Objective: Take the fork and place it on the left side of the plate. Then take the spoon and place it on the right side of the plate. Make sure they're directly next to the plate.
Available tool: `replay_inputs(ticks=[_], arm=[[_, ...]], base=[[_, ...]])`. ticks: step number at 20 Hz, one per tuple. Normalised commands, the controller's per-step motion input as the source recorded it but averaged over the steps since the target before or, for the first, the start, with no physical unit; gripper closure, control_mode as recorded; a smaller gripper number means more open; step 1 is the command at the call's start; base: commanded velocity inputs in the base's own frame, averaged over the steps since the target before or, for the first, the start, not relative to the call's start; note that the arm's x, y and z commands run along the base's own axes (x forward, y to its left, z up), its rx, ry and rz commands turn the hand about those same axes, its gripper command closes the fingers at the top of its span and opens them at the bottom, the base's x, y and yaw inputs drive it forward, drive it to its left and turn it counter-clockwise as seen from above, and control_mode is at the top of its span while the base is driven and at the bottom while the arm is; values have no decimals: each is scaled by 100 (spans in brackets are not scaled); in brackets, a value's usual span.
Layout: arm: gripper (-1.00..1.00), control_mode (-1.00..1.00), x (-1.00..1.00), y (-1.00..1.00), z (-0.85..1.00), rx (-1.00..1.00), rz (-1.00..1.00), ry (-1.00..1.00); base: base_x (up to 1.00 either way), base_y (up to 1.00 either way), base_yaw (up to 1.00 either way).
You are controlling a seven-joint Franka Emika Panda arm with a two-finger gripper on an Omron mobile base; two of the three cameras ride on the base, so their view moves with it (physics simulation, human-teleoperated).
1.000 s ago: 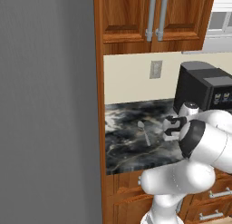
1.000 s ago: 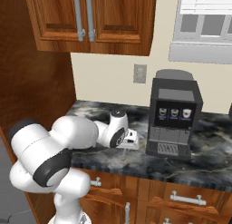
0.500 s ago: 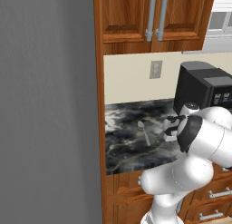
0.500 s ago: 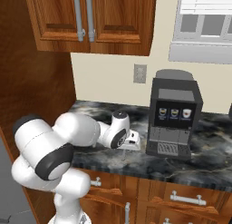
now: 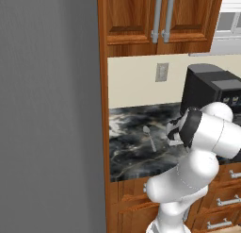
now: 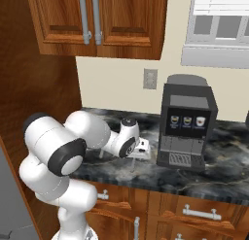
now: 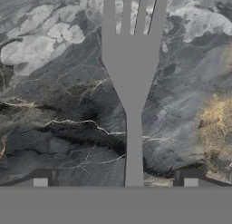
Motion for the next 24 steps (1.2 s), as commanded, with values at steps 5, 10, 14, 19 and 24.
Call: replay_inputs(ticks=[5, 10, 14, 19, 24], arm=[[-100, -100, 19, -3, 0, 0, 0, 0], [-100, -100, 14, 0, -4, 0, 0, 0], [-100, -100, 4, 0, -12, 0, 0, 0], [100, -100, -1, -4, -37, 1, 0, 1], [100, -100, 0, -15, -30, 9, 3, 2]], base=[[0, 0, 0], [0, 0, 0], [0, 0, 0], [0, 0, 0], [0, 0, 0]])
